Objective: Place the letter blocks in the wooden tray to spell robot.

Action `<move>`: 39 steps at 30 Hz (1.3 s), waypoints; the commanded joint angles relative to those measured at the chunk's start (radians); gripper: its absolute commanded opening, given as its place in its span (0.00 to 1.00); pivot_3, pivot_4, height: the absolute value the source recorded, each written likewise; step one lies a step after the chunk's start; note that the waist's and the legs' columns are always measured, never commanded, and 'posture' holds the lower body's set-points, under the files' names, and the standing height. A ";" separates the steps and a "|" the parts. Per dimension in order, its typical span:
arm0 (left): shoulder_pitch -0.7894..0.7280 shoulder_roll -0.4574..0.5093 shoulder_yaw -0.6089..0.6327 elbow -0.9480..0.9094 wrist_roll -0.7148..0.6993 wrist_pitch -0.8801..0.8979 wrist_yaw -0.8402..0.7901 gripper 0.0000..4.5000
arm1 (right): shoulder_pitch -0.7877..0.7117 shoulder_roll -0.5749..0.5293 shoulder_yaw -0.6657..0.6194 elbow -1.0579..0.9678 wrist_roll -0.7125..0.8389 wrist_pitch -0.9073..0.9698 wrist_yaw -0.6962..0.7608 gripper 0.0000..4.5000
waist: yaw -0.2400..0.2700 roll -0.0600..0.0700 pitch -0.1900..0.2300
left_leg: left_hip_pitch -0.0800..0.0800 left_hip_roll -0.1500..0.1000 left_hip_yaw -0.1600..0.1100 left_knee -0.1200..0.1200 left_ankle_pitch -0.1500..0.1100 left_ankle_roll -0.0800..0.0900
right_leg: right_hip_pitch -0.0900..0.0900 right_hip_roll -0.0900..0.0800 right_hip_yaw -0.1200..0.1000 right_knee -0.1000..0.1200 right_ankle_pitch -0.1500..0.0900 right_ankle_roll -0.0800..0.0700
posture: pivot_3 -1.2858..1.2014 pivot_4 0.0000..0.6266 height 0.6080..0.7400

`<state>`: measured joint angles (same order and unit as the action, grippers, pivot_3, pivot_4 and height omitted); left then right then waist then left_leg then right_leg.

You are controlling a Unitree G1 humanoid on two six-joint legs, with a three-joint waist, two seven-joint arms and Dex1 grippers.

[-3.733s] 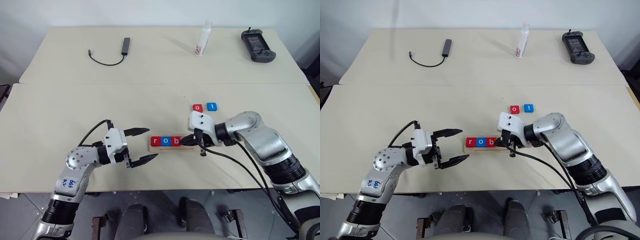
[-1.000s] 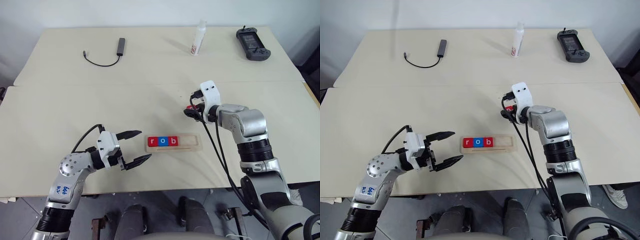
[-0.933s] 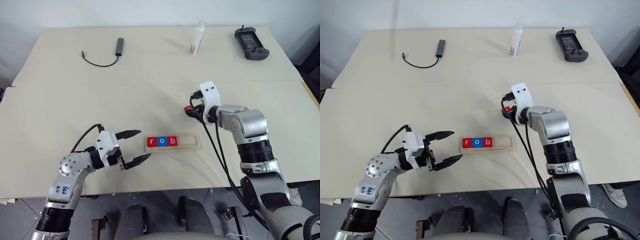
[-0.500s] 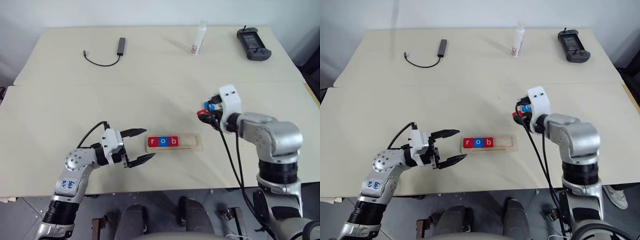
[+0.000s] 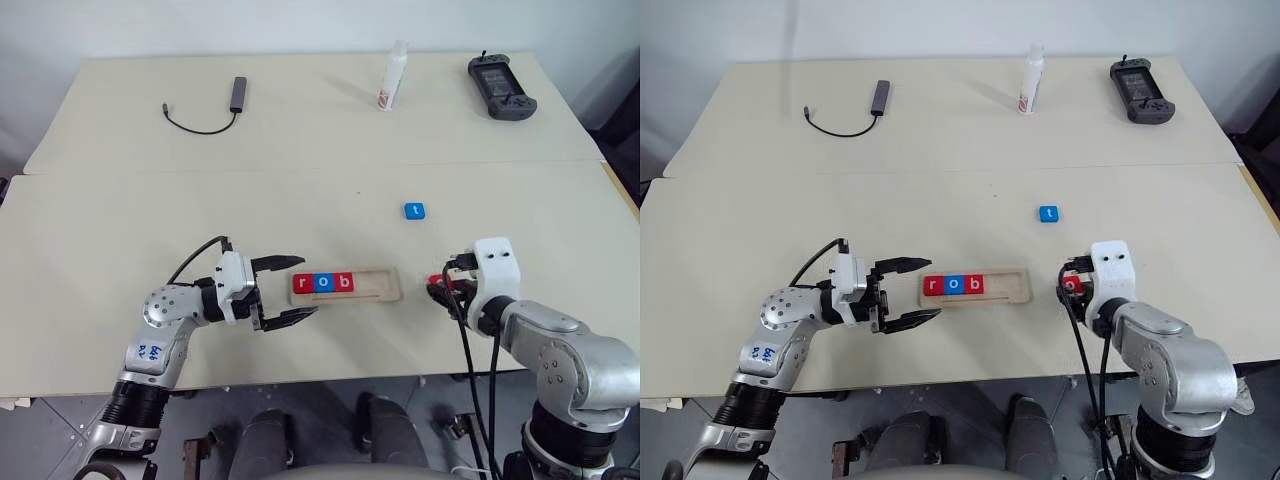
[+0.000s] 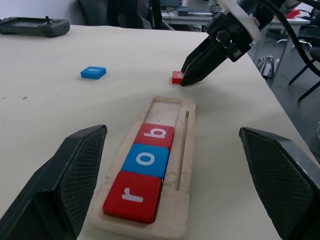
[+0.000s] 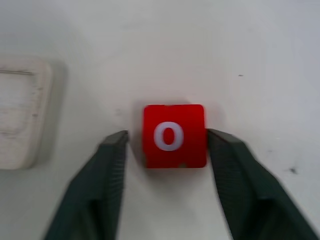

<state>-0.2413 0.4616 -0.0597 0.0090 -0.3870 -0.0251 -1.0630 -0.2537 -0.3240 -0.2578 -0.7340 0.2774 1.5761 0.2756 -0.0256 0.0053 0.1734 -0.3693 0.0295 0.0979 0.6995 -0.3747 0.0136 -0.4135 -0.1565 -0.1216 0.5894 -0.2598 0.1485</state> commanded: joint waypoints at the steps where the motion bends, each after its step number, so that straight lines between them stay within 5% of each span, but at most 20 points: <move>1: 0.002 0.013 0.017 -0.032 -0.004 -0.014 -0.002 1.00 | -0.016 -0.157 0.001 0.031 0.073 -0.083 0.136 0.85 | 0.002 0.000 0.000 | 0.000 0.000 0.000 0.000 0.000 0.000 | 0.000 0.000 0.000 0.000 0.000 0.000 | 0.52 0.24 1.00; 4: 0.014 0.018 0.021 -0.041 -0.007 -0.017 -0.001 1.00 | -0.010 -0.348 0.016 0.110 0.126 -0.174 0.279 0.92 | 0.005 0.000 0.000 | 0.000 0.000 -0.001 0.000 0.000 0.001 | 0.000 0.000 0.000 -0.001 0.000 0.000 | 0.52 0.24 1.00; 8: 0.033 0.020 0.016 -0.070 -0.016 -0.005 -0.001 1.00 | -0.001 -0.676 0.158 0.329 0.073 -0.617 0.633 0.92 | 0.003 -0.001 0.001 | 0.000 -0.001 0.000 -0.001 -0.001 0.001 | 0.000 0.000 0.001 -0.002 0.000 0.000 | 0.52 0.24 1.00; 12: 0.039 0.028 0.014 -0.090 -0.021 0.017 -0.004 1.00 | -0.072 -0.784 0.310 0.567 -0.009 -1.065 0.951 0.92 | -0.001 -0.001 0.001 | 0.001 0.000 0.000 -0.001 -0.001 0.001 | 0.001 0.000 0.000 -0.002 0.000 0.000 | 0.52 0.24 1.00; 23: 0.071 0.061 0.045 -0.151 -0.026 0.057 0.019 1.00 | -0.329 -0.656 0.517 0.985 -0.188 -1.439 1.133 0.92 | 0.008 -0.001 0.001 | 0.000 0.001 0.000 0.002 0.000 0.001 | 0.002 0.000 -0.001 -0.002 0.000 0.001 | 0.52 0.24 1.00; 26: 0.081 0.067 0.050 -0.165 -0.027 0.062 0.025 1.00 | -0.331 -0.644 0.522 0.992 -0.200 -1.451 1.145 0.78 | 0.009 -0.001 0.001 | 0.001 0.001 0.000 0.002 0.000 0.001 | 0.002 0.000 -0.001 -0.002 0.000 0.001 | 0.52 0.24 1.00; 32: 0.088 0.067 0.056 -0.176 -0.026 0.065 0.033 1.00 | -0.311 -0.642 0.509 0.967 -0.197 -1.451 1.160 0.32 | 0.019 -0.001 0.001 | 0.001 0.001 0.000 0.002 0.000 0.001 | 0.002 0.000 -0.001 -0.001 0.000 0.000 | 0.52 0.24 1.00; 39: 0.089 0.064 0.057 -0.177 -0.022 0.062 0.039 1.00 | -0.367 -0.598 0.483 0.803 -0.122 -1.300 1.160 0.32 | 0.022 -0.001 0.001 | 0.001 0.001 0.000 0.003 0.000 0.000 | 0.002 0.000 -0.001 -0.001 0.000 0.000 | 0.52 0.24 1.00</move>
<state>-0.1541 0.5230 -0.0168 -0.1394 -0.3970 0.0441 -1.0278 -0.5849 -0.9246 0.2557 0.1400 0.1215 0.2264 1.4258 -0.0036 0.0042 0.1743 -0.3686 0.0303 0.0979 0.7021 -0.3750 0.0140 -0.4118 -0.1566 -0.1229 0.5887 -0.2595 0.1490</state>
